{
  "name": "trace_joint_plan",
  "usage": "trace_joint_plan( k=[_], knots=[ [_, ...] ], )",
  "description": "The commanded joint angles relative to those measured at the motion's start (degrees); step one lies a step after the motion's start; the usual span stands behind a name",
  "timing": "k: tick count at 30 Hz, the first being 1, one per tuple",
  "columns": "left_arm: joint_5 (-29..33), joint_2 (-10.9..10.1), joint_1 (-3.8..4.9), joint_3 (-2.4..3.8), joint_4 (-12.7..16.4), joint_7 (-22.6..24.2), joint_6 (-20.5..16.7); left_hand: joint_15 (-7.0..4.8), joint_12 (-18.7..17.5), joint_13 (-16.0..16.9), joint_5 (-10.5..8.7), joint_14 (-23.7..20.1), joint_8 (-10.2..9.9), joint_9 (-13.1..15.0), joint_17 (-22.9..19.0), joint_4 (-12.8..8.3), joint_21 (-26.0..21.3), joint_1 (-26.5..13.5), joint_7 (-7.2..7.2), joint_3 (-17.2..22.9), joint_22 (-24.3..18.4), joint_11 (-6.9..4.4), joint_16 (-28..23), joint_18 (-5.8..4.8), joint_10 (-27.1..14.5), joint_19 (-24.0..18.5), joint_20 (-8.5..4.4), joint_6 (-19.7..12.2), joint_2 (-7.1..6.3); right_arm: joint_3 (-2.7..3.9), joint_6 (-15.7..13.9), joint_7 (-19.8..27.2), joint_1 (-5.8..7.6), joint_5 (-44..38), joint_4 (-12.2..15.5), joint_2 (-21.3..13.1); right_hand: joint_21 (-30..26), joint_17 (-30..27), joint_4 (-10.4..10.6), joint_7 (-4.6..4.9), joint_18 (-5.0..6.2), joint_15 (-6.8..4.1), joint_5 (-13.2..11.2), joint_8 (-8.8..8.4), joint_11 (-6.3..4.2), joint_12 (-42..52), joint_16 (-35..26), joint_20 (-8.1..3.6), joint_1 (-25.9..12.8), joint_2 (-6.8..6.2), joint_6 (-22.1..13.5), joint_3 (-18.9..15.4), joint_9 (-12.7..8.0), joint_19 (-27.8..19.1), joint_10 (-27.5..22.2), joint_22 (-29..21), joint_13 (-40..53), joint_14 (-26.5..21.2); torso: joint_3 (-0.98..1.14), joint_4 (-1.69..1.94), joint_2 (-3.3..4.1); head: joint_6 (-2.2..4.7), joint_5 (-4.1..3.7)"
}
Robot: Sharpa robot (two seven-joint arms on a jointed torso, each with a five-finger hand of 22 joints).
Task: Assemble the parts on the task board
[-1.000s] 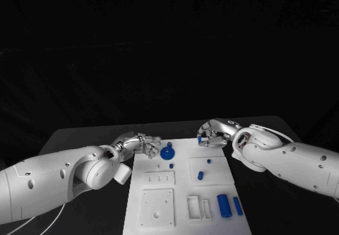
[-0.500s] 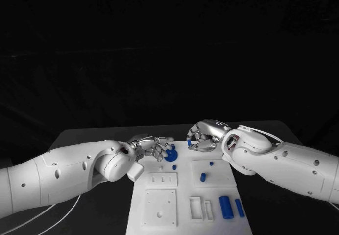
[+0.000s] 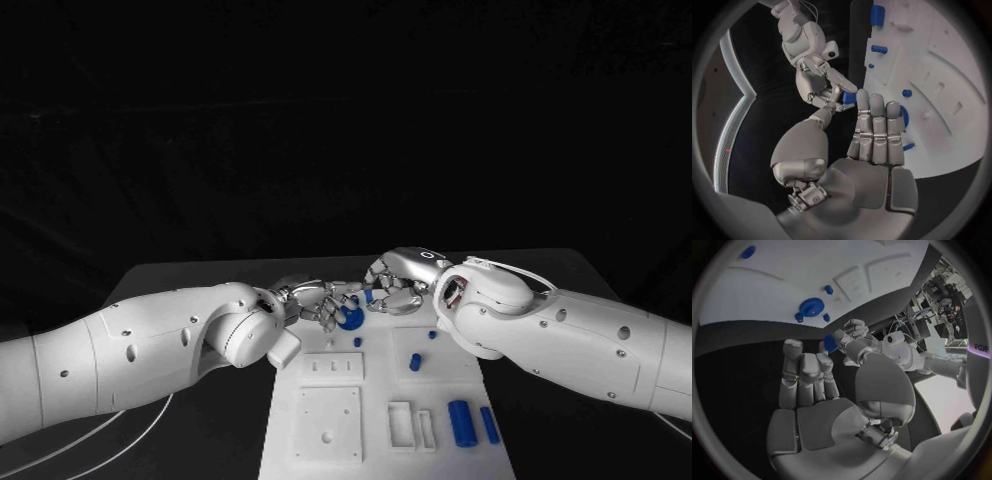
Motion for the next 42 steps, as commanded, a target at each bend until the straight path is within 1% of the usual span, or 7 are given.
trace_joint_plan(
  k=[1,4,8,12,17,25,42],
  knots=[
    [-2.6,0.2,0.08,0.03,0.1,-3.8,-2.1,0.1,0.3,0.2,-0.16,-0.6,-0.4,-0.1,-0.1,0.6,0.2,0.2,0.16,0.1,0.9,-0.08,0.4,0.32,-0.7,-0.6,-2.25,0.3,-0.47,0.03,1.1,-0.5,-0.01,-0.7,0.5,0.2,0.3,0.1,0.3,1.4,2.55,-0.39,0.2,0.15,-0.44,0.2,0.2,-0.13,0.0,-0.15,1.9,0.0,0.0,0.1,0.0,1.1,0.1,-0.1,0.09,-0.05,0.08,0.57,0.23],
    [-2.6,0.4,0.08,0.03,0.1,-3.7,-1.8,0.13,0.6,0.3,-0.16,-0.7,-0.5,-0.1,-0.2,0.8,0.3,0.4,0.23,0.2,0.9,-0.02,0.4,0.31,-0.9,-0.8,-2.25,0.1,-0.5,0.03,1.2,-0.5,-0.02,-0.7,0.4,0.4,0.3,0.1,0.3,1.4,2.55,-0.39,0.2,0.13,-0.44,0.2,0.2,-0.14,0.0,-0.06,1.9,0.1,0.0,0.1,0.0,1.1,0.1,-0.1,0.07,0.1,0.16,0.78,0.24],
    [-2.6,0.5,0.08,0.03,0.4,-3.4,-1.8,0.15,0.9,0.4,-0.16,-0.8,-0.6,-0.1,-0.3,0.7,0.5,1.0,0.26,0.2,0.8,0.02,0.5,0.29,-1.2,-0.9,-2.23,0.1,-0.59,0.03,1.5,-0.5,-0.02,-0.7,0.3,0.7,0.3,0.1,0.3,1.4,2.55,-0.4,0.2,0.12,-0.44,0.2,0.2,-0.14,0.0,-0.02,1.9,0.1,0.0,0.1,0.0,1.1,0.1,-0.1,0.05,0.17,0.09,0.5,0.3],
    [-2.6,0.4,0.08,0.03,0.3,-3.5,-1.2,0.18,1.1,0.4,-0.16,-0.9,-0.6,-0.1,-0.4,0.6,0.6,1.3,0.25,0.1,0.8,0.02,0.5,0.27,-1.4,-1.0,-2.21,0.2,-0.65,0.0,1.7,-0.6,-0.02,-0.7,-0.3,1.5,0.3,0.1,0.3,1.4,2.55,-0.4,0.2,0.11,-0.44,0.2,0.2,-0.15,0.1,-0.02,1.9,0.1,0.0,0.0,0.0,1.1,0.1,-0.1,0.05,0.14,0.14,0.3,0.29],
    [-2.7,0.7,0.09,0.03,0.5,-3.4,-0.3,0.19,1.7,0.6,-0.16,-0.9,0.7,0.7,-0.7,1.0,0.9,1.7,-0.38,-0.3,0.7,-0.46,0.8,0.24,-1.7,-1.3,-2.18,2.6,-0.54,-0.08,1.7,-0.7,-0.2,-1.0,-1.0,2.2,0.3,0.1,0.3,1.41,2.55,-0.4,0.2,0.1,-0.44,0.1,0.2,-0.15,0.1,-0.02,1.8,0.1,0.0,0.0,0.0,1.0,0.1,-0.1,0.12,0.11,0.14,0.25,0.26],
    [-2.7,0.8,0.08,0.02,0.8,-3.1,-0.3,0.17,2.2,0.7,-0.16,-1.0,0.9,1.0,-0.9,0.5,1.1,2.8,-0.54,-0.6,0.6,-0.59,1.0,0.26,-2.0,-1.5,-2.2,3.1,-0.52,-0.19,2.3,-0.8,-0.51,-1.0,-1.6,3.0,0.3,0.1,0.3,1.42,2.55,-0.39,0.2,0.07,-0.43,0.1,0.2,-0.15,0.1,-0.01,1.8,0.1,0.1,0.0,-0.1,1.0,0.1,-0.1,0.01,0.1,0.18,0.21,0.18],
    [-2.8,1.0,0.08,0.02,0.6,-3.2,-0.4,0.26,2.7,0.6,-0.09,-1.2,0.7,1.3,-1.3,-1.1,1.4,4.9,-0.53,-1.0,0.4,-0.56,1.2,0.15,-2.4,-1.8,-2.11,3.3,1.04,-0.35,3.2,-0.7,-0.93,-1.0,-1.5,3.4,0.2,0.1,0.3,1.43,2.55,-0.38,0.2,0.05,-0.41,0.1,0.2,-0.15,0.0,0.06,1.8,0.2,0.1,0.0,-0.1,1.0,0.1,-0.2,0.09,0.12,0.2,-0.19,0.3]
  ],
)
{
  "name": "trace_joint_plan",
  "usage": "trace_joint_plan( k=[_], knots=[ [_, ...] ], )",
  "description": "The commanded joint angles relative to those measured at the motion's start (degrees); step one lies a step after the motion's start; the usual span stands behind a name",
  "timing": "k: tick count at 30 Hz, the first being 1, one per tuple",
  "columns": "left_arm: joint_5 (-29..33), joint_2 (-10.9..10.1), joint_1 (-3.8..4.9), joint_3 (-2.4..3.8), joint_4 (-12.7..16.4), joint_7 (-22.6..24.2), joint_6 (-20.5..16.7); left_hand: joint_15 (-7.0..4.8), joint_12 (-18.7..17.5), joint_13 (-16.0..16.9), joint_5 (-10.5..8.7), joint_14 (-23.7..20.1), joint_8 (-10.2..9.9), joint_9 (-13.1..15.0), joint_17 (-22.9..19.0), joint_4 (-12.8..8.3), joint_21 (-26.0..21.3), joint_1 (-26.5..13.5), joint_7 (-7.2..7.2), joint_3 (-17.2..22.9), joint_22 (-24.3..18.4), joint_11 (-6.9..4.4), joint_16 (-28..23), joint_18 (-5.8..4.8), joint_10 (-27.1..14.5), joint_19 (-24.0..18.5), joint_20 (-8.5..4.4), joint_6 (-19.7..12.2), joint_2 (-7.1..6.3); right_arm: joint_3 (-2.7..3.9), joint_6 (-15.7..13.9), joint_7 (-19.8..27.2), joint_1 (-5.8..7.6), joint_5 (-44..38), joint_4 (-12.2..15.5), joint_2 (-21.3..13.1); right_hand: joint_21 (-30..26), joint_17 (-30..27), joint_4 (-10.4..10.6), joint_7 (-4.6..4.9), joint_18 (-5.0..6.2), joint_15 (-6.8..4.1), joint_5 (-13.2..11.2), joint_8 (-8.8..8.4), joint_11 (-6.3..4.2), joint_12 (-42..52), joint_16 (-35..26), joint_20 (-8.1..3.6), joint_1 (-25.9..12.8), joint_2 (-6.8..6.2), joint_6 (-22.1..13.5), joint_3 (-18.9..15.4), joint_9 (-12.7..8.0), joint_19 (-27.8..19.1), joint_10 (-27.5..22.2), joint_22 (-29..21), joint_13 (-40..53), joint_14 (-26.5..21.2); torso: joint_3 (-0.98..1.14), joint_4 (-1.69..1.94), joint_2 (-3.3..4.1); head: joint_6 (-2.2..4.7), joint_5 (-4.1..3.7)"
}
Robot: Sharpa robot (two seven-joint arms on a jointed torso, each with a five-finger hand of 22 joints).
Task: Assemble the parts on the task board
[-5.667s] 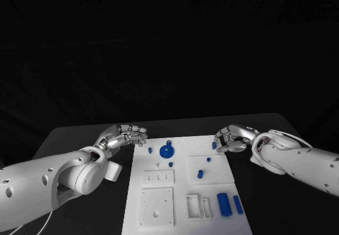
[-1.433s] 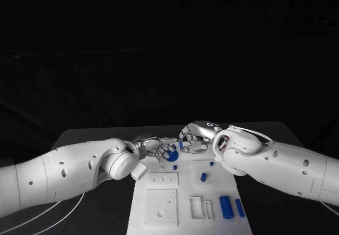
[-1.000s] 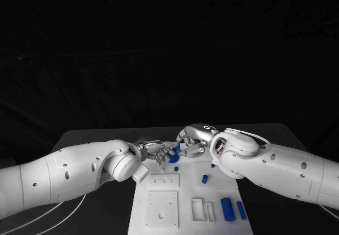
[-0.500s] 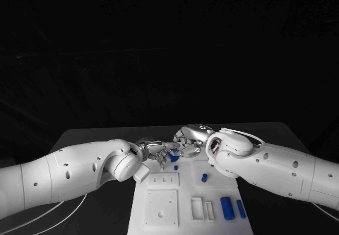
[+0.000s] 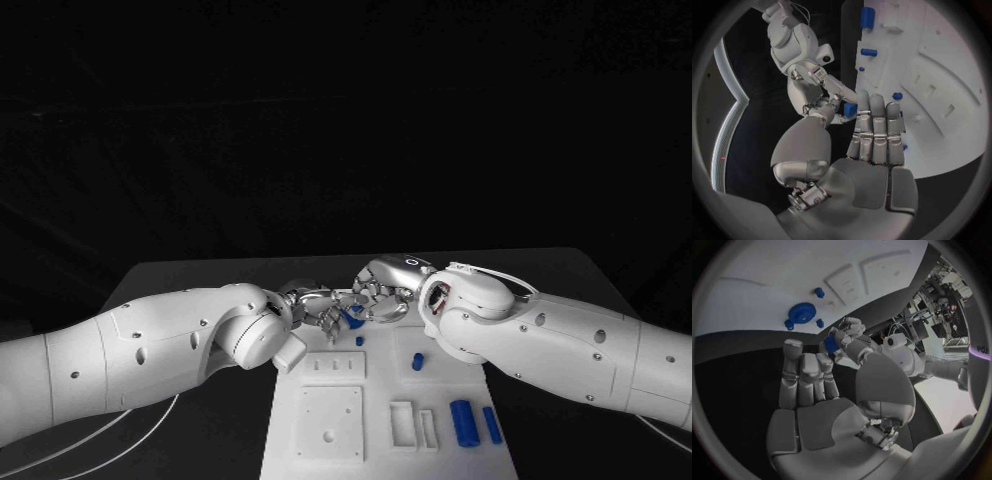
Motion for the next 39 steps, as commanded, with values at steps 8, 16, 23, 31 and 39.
trace_joint_plan(
  k=[8,16,23,31,39],
  knots=[
    [-0.8,0.0,0.14,0.14,-0.4,0.6,0.3,-0.01,0.5,0.0,-0.07,-0.6,0.0,0.0,-0.2,-0.9,0.4,1.0,0.13,-0.3,0.3,-0.03,0.3,0.2,-0.7,-0.6,-2.62,0.3,0.54,-0.1,1.9,-0.2,-0.16,-0.6,0.4,-0.3,0.2,0.1,0.2,1.33,2.55,-0.48,0.2,0.16,-0.43,0.1,0.2,-0.27,0.4,0.43,1.9,0.0,0.1,0.1,-0.1,1.0,0.1,-0.1,0.04,-0.01,0.0,-0.28,0.07],
    [-1.2,0.1,0.14,0.14,-0.4,0.5,0.9,0.02,0.5,-0.1,-0.07,-0.6,-0.1,0.0,-0.3,-1.1,0.4,1.1,0.16,-0.4,0.2,0.0,0.3,0.18,-0.8,-0.6,-2.6,0.3,0.62,-0.12,2.0,-0.2,-0.2,-0.6,0.4,-0.2,0.2,0.1,0.2,1.33,2.55,-0.47,0.2,0.15,-0.42,0.1,0.1,-0.27,0.4,0.47,1.8,0.1,0.1,0.1,-0.1,1.0,0.1,-0.1,0.06,-0.03,0.02,-0.33,0.11],
    [-1.6,0.1,0.14,0.12,-0.1,0.4,1.8,0.04,1.0,-0.3,0.2,-0.6,-0.1,0.3,-0.8,-4.2,0.7,3.3,0.04,-0.4,-0.1,-0.08,0.6,0.06,-0.9,-0.8,-2.55,0.9,1.97,-0.12,2.0,-0.2,-0.22,-0.6,0.1,0.0,0.2,0.1,0.2,1.34,2.55,-0.47,0.2,0.14,-0.42,0.1,0.1,-0.27,0.3,0.51,1.8,0.1,0.1,0.1,-0.1,1.0,0.1,-0.1,0.08,0.0,-0.01,-0.35,0.09],
    [-2.8,0.1,0.14,0.12,-0.3,-0.3,2.1,0.08,1.3,-0.6,3.01,-0.6,-0.4,0.5,-1.3,-7.8,1.1,5.0,0.0,0.8,-0.6,-0.1,1.0,-0.15,-0.9,-0.8,-2.51,1.4,3.23,-0.13,2.1,-0.2,-0.37,-0.5,0.0,0.3,0.2,0.1,0.2,1.35,2.55,-0.46,0.2,0.13,-0.41,0.1,0.1,-0.26,0.3,0.54,1.8,0.0,0.1,0.1,-0.2,1.0,0.1,-0.1,0.06,-0.01,0.04,-0.39,0.1],
    [-2.8,0.4,0.14,0.1,-0.6,-0.2,2.2,0.07,1.4,-0.7,3.16,-0.6,-0.3,0.6,-1.4,-8.1,1.2,4.5,-0.05,0.9,-0.7,-0.13,1.2,-0.21,-0.8,-0.8,-2.51,1.7,3.48,-0.13,2.3,-0.1,-0.45,-0.5,0.4,0.2,0.2,0.1,0.2,1.35,2.55,-0.45,0.2,0.12,-0.4,0.1,0.1,-0.25,0.3,0.57,1.8,0.0,0.1,0.1,-0.2,1.0,0.1,-0.1,0.04,-0.01,0.04,-0.55,0.19]
  ],
)
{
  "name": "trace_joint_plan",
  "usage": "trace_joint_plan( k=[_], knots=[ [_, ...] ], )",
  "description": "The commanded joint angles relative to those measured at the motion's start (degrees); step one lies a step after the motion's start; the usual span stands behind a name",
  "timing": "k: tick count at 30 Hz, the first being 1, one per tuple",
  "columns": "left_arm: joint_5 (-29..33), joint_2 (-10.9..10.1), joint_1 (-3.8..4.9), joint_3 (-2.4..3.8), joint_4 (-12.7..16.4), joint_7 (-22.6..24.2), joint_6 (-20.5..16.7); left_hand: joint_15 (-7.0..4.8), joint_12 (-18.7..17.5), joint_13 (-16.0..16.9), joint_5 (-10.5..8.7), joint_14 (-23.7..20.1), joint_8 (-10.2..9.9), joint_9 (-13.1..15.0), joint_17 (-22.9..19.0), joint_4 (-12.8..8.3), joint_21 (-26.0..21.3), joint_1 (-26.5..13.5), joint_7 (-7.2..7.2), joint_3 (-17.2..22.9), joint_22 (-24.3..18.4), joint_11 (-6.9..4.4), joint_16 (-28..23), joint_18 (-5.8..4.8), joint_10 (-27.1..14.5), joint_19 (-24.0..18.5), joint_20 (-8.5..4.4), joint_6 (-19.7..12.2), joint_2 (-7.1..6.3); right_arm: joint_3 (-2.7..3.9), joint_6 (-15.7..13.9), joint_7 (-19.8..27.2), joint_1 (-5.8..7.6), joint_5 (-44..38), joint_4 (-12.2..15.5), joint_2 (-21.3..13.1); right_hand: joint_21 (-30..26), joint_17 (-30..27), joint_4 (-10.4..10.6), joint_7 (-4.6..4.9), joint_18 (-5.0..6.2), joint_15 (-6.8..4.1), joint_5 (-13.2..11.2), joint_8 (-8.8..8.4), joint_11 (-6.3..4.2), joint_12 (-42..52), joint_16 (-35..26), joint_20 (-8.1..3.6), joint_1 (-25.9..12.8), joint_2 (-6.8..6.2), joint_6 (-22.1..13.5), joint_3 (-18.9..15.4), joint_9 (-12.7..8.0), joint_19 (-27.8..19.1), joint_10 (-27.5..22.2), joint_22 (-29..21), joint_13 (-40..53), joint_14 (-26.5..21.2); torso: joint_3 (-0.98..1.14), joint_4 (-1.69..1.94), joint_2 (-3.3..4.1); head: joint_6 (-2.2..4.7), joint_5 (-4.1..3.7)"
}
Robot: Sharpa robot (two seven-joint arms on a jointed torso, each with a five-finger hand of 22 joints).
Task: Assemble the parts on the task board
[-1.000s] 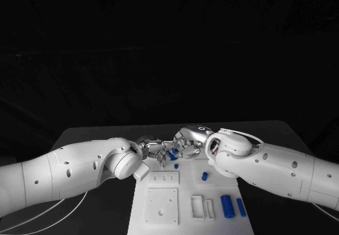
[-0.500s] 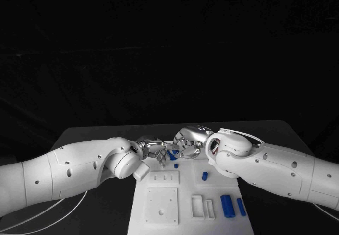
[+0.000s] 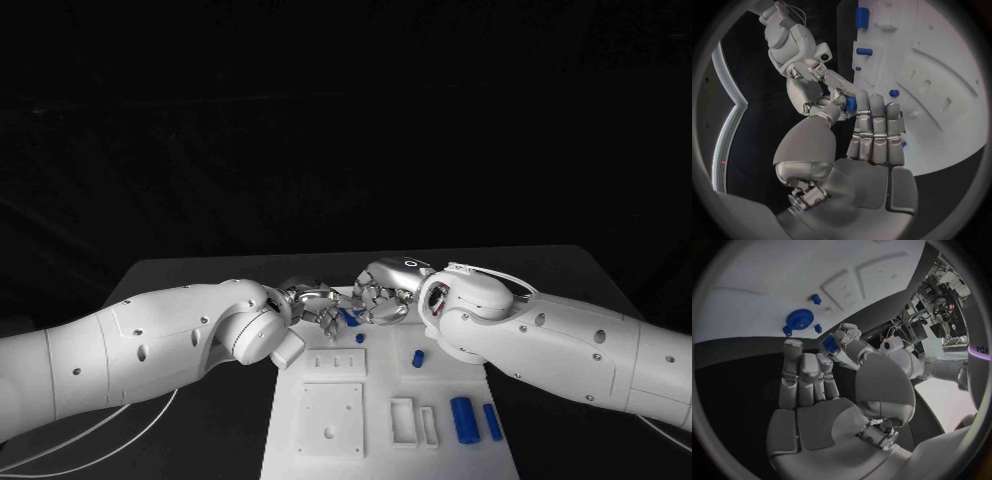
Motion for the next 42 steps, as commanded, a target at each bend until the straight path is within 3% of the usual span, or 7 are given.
trace_joint_plan(
  k=[1,6,13,18,23,35,42],
  knots=[
    [-0.6,0.4,0.09,0.09,0.0,0.6,1.4,0.07,0.4,-0.1,0.46,-0.1,-0.3,0.0,-0.1,-0.4,0.3,-0.5,-0.02,0.0,-0.1,0.06,0.3,-0.23,-0.2,-0.4,-2.51,0.4,0.53,-0.04,0.8,0.1,-0.1,-0.4,0.3,0.1,0.2,0.1,0.2,1.44,2.55,-0.48,0.2,0.17,-0.28,0.1,0.1,-0.28,0.0,0.34,1.7,0.0,0.1,0.1,-0.1,1.0,0.1,-0.1,-0.02,-0.03,0.0,-0.1,0.06],
    [-0.6,0.3,0.09,0.08,0.0,0.8,1.4,0.06,0.4,-0.3,1.18,-0.2,-0.4,0.1,-0.3,-0.4,0.4,-1.2,-0.06,0.5,-0.3,0.03,0.4,-0.26,-0.2,-0.4,-2.54,0.6,1.83,-0.07,1.0,0.0,-0.14,-0.4,0.3,0.1,0.2,0.1,0.2,1.44,2.55,-0.48,0.2,0.17,-0.28,0.1,0.1,-0.27,0.0,0.35,1.7,0.0,0.1,0.1,-0.1,1.0,0.1,-0.1,0.01,-0.07,0.0,-0.18,0.11],
    [-0.6,0.0,0.09,0.07,0.0,1.2,2.2,0.12,0.4,-0.7,5.47,-0.3,-0.3,0.6,-0.6,-1.6,0.9,-3.0,-0.26,1.6,-0.4,-0.08,0.8,-0.41,0.0,-1.0,-2.49,1.5,6.8,-0.13,1.0,-0.1,-0.22,-0.4,-0.2,0.1,0.2,0.1,0.2,1.45,2.55,-0.47,0.2,0.16,-0.28,0.1,0.1,-0.27,0.0,0.37,1.7,0.0,0.1,0.1,-0.1,1.0,0.1,-0.1,0.0,0.01,-0.01,-0.29,-0.02],
    [-1.4,-0.2,0.08,0.07,0.1,0.9,3.7,-0.05,0.6,-0.9,6.56,0.0,0.3,1.3,-0.7,-3.6,1.5,-3.7,-0.7,2.1,-0.5,-0.39,1.3,-0.44,0.6,-1.0,-2.6,2.8,8.21,-0.13,1.0,-0.1,-0.26,-0.4,-0.3,0.0,0.2,0.1,0.2,1.45,2.55,-0.47,0.2,0.16,-0.27,0.0,0.1,-0.27,0.0,0.37,1.7,0.0,0.1,0.1,-0.1,1.0,0.1,-0.1,0.0,-0.05,-0.01,-0.33,0.01],
    [-2.7,-0.3,0.07,0.06,0.3,0.9,6.1,-0.85,1.5,-0.7,8.48,1.4,1.0,2.8,-0.3,-5.1,2.5,-4.4,-1.44,2.5,-0.4,-1.19,2.8,-0.37,2.3,-0.2,-3.14,4.4,7.85,-0.14,1.0,-0.1,-0.28,0.3,-0.3,0.0,0.2,0.1,0.2,1.46,2.55,-0.47,0.2,0.15,-0.27,0.0,0.1,-0.26,0.0,0.37,1.7,0.0,0.1,0.1,-0.1,1.0,0.1,-0.1,0.0,-0.06,-0.01,-0.3,-0.02],
    [-4.0,-0.2,0.07,0.06,0.5,1.2,5.0,-1.55,2.2,-0.5,7.18,1.9,1.2,4.9,0.5,-6.5,3.8,-4.6,-1.88,3.2,-0.3,-1.68,4.3,-0.51,3.5,0.2,-3.85,5.0,7.75,-0.14,1.0,0.0,-0.38,0.5,-0.2,0.0,0.2,0.1,0.2,1.46,2.55,-0.46,0.2,0.14,-0.26,0.0,0.1,-0.26,-0.1,0.38,1.7,0.0,0.1,0.1,-0.1,1.0,0.1,-0.1,0.01,0.02,0.02,-0.4,-0.08],
    [-5.8,-0.2,0.07,0.06,0.6,1.3,4.1,-2.28,3.4,0.0,6.02,2.6,1.9,7.3,1.2,-7.1,5.1,-3.7,-2.47,3.6,-0.3,-2.27,5.7,-0.47,4.4,0.9,-4.55,5.9,6.75,-0.14,1.3,-0.1,-0.58,1.2,-0.1,0.0,0.2,0.1,0.3,1.47,2.55,-0.45,0.2,0.14,-0.25,0.0,0.1,-0.24,-0.2,0.4,1.7,-0.1,0.1,0.1,-0.1,1.0,0.1,-0.1,0.02,0.0,0.02,-0.51,-0.04]
  ],
)
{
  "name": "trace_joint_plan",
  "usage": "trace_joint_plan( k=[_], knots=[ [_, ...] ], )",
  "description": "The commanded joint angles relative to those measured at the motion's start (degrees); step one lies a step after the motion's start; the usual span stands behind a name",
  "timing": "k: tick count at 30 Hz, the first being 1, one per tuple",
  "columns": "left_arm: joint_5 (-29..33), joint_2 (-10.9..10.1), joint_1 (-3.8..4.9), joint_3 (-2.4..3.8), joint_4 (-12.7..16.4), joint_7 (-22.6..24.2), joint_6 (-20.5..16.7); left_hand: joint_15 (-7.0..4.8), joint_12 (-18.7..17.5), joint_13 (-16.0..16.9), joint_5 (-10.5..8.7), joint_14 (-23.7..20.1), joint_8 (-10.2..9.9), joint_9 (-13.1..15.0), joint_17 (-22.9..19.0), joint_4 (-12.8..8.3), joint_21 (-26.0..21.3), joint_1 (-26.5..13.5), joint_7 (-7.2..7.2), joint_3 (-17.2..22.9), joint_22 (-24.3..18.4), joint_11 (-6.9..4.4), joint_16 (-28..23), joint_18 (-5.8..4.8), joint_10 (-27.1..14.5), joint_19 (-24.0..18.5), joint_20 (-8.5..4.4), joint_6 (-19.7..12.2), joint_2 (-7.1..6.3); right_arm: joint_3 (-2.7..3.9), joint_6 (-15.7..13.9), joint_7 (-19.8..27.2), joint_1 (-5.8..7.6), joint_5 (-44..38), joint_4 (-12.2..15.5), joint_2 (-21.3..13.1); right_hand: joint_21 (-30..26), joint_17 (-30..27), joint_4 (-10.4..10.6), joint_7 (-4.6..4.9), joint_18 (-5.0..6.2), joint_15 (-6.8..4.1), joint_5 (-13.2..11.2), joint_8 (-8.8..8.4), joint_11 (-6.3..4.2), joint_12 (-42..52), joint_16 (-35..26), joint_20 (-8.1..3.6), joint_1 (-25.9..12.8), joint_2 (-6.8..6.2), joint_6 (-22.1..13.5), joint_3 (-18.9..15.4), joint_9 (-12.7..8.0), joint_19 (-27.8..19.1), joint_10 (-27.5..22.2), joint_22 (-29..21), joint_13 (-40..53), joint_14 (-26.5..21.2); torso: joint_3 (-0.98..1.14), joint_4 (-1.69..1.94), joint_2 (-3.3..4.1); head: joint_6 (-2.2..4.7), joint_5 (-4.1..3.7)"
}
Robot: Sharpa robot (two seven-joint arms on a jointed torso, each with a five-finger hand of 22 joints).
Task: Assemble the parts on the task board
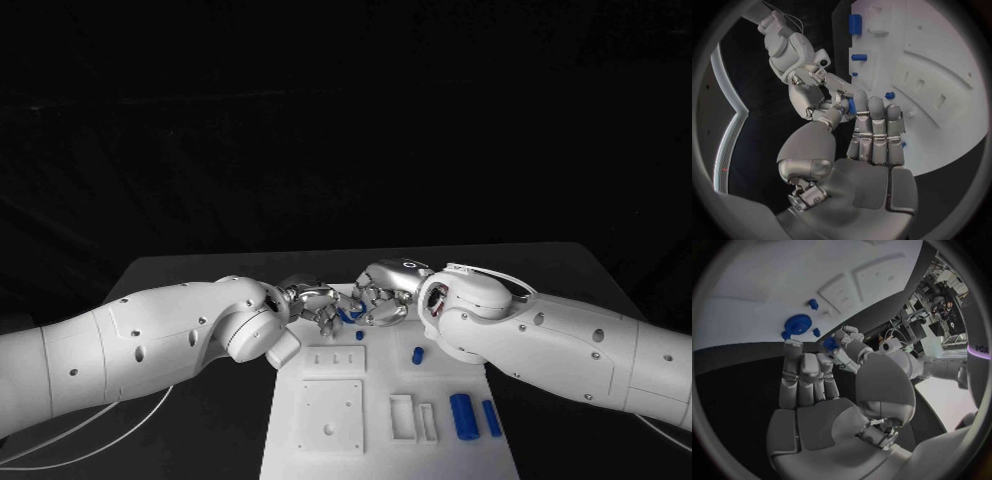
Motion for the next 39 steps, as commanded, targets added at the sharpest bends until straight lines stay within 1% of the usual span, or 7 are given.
trace_joint_plan(
  k=[1,6,13,22,26,31,39],
  knots=[
    [-1.9,0.2,0.05,0.07,0.5,1.4,0.9,-0.29,0.5,0.2,-0.17,0.6,0.5,7.4,0.2,-0.3,0.5,0.3,-2.99,0.1,0.0,-0.14,0.5,-0.53,0.6,0.6,-4.62,4.8,-0.8,0.0,0.5,-0.4,-0.14,0.4,-0.1,0.0,0.2,0.1,0.3,1.29,2.52,-0.54,0.2,0.24,-0.35,0.0,0.1,-0.33,-0.3,0.41,1.5,0.0,0.1,0.2,-0.2,1.0,0.1,-0.1,0.03,-0.01,0.0,-0.04,0.03],
    [-2.4,0.1,0.05,0.07,0.5,1.3,0.4,-0.68,1.4,0.6,-0.18,0.9,0.9,9.0,0.6,-0.3,1.2,0.4,-3.3,0.0,0.0,-0.45,1.4,-0.53,1.0,0.9,-4.97,5.2,-0.92,-0.01,0.3,-0.3,-0.15,1.2,-0.2,-0.1,0.1,0.1,0.4,1.31,2.52,-0.52,0.2,0.22,-0.34,0.0,0.1,-0.32,-0.4,0.32,1.4,-0.1,0.1,0.1,-0.2,1.0,0.1,-0.1,0.06,-0.09,-0.02,-0.13,0.09],
    [-3.3,0.0,0.05,0.08,0.3,0.7,0.0,-2.59,6.0,2.7,0.94,2.5,3.2,15.7,2.2,-0.1,4.5,-0.1,-4.65,-0.5,0.5,-1.9,5.5,-0.19,2.2,2.6,-6.45,6.3,-1.0,-0.02,-0.7,0.0,-0.15,2.1,-0.3,-0.6,-0.1,0.0,0.5,1.62,2.52,-0.25,4.2,-0.35,-0.02,-0.5,-0.4,-0.13,-3.0,-1.08,0.5,-2.8,0.1,-0.2,-0.8,0.9,0.0,-0.3,0.09,-0.08,-0.02,-0.22,0.14],
    [-4.8,-0.3,0.06,0.09,0.1,-0.6,0.0,-3.92,9.7,4.4,6.68,3.5,3.2,22.0,2.5,-0.4,7.2,-0.2,-5.44,0.0,0.4,-2.76,8.1,-0.06,2.6,3.3,-7.63,6.8,-1.58,-0.03,-1.8,0.4,-0.15,2.6,-0.8,-1.3,-1.0,-0.3,0.0,2.31,2.52,0.35,6.7,-1.49,0.6,-1.3,-1.3,0.06,-4.3,-2.26,-1.6,-6.5,-0.1,-0.8,-1.8,0.7,-0.3,-0.5,0.1,-0.05,-0.04,-0.34,0.03],
    [-5.2,-0.3,0.06,0.1,-0.1,-1.1,0.0,-4.18,10.3,4.8,8.26,3.7,2.7,23.4,2.5,-0.4,7.8,-0.2,-5.62,0.1,0.2,-2.94,8.5,-0.04,2.7,3.4,-7.9,7.2,-1.87,-0.03,-2.0,0.9,-0.15,2.8,-0.6,-2.2,-1.5,-0.4,0.0,2.66,2.52,0.69,8.2,-1.99,0.95,-1.9,-1.9,0.31,-4.4,-2.87,-2.5,-7.4,-0.2,-1.3,-2.4,0.5,-0.6,-0.7,0.09,-0.06,-0.02,-0.39,0.01],
    [-6.5,-0.5,0.07,0.11,-0.2,-2.3,-0.1,-4.33,10.6,4.9,8.69,3.9,2.4,24.1,2.4,-0.5,8.2,-0.2,-5.71,0.1,0.0,-3.04,8.8,-0.02,2.8,3.5,-8.05,7.5,-2.0,-0.04,-2.8,2.2,-0.16,3.9,-0.3,-4.0,-2.5,-0.8,-0.5,3.07,2.52,1.1,10.8,-2.51,1.38,-2.7,-3.0,0.9,-4.5,-3.35,-3.6,-8.9,-0.2,-2.4,-3.3,0.3,-1.1,-1.6,0.07,-0.05,0.0,-0.45,0.1],
    [-8.7,-0.8,0.09,0.12,-0.6,-6.6,1.1,-5.07,11.9,5.6,9.93,5.1,1.6,26.0,2.4,-0.4,9.7,-0.2,-6.13,0.1,-0.2,-3.51,9.9,0.16,3.7,4.3,-8.57,8.4,-2.37,0.08,-9.5,6.8,-0.14,14.2,1.0,-9.1,-3.9,-1.3,-1.0,3.45,2.52,1.45,15.7,-2.87,1.73,-3.4,-4.4,1.7,-4.8,-2.94,-4.5,-11.3,0.0,-3.3,-3.9,0.1,-2.0,-2.3,0.14,-0.09,-0.04,-0.77,0.35]
  ],
)
